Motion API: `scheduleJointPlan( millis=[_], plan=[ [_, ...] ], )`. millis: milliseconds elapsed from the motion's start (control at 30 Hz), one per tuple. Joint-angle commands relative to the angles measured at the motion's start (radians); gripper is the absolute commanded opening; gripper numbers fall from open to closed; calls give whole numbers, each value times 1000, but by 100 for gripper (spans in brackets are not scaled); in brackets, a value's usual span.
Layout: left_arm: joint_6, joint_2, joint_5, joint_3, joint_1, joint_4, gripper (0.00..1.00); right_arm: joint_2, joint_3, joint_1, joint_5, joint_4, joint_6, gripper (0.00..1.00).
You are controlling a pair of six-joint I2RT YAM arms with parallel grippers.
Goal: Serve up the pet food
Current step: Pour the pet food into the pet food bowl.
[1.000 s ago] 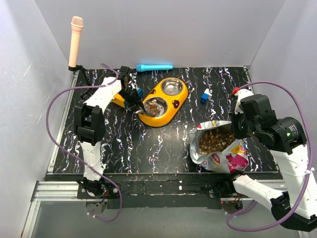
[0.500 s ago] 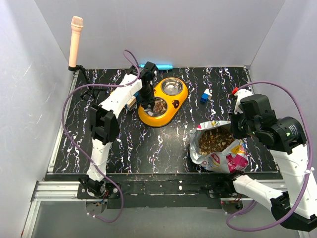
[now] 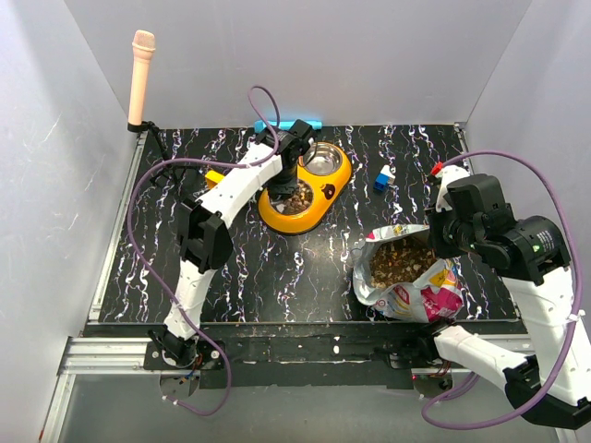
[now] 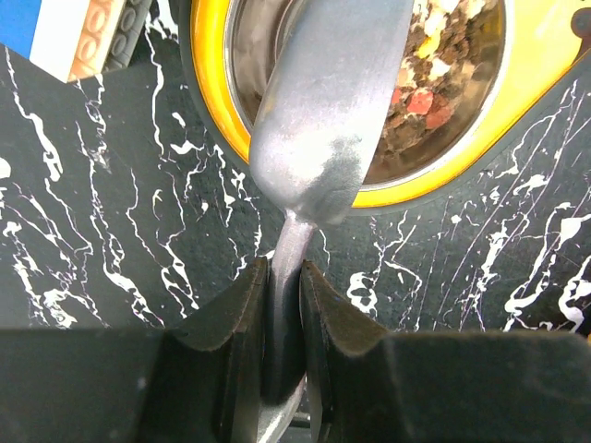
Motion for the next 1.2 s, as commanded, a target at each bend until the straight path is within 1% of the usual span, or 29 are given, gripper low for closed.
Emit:
scheduleJointPlan(
  millis=[0,67,200,367,467,633,967,1100,1167],
  plan=[
    [34,-41,-121,63,-41,-247,0,-27,134,-3,-23,214,2,1],
    [37,-59,-132,44,-54,-247,0,-25,141,-4,-23,210,3,1],
    [44,-106,-167,-49,-74,-249,0,-28,143,-4,-23,205,10,1],
    [54,-139,-221,-120,-74,-247,0,-28,146,-4,-27,199,13,1],
    [58,-151,-271,-131,-83,-246,0,-25,155,-3,-31,195,16,1],
    [74,-169,-311,-120,-95,-246,0,-19,166,-3,-44,195,25,1],
    [80,-223,-300,-120,-101,-246,0,-1,171,-4,-53,198,34,1],
    [64,-241,-274,-118,-100,-247,0,13,177,-3,-61,196,37,1],
    [46,-263,-238,-114,-98,-247,0,21,183,-3,-63,194,37,1]
  ],
)
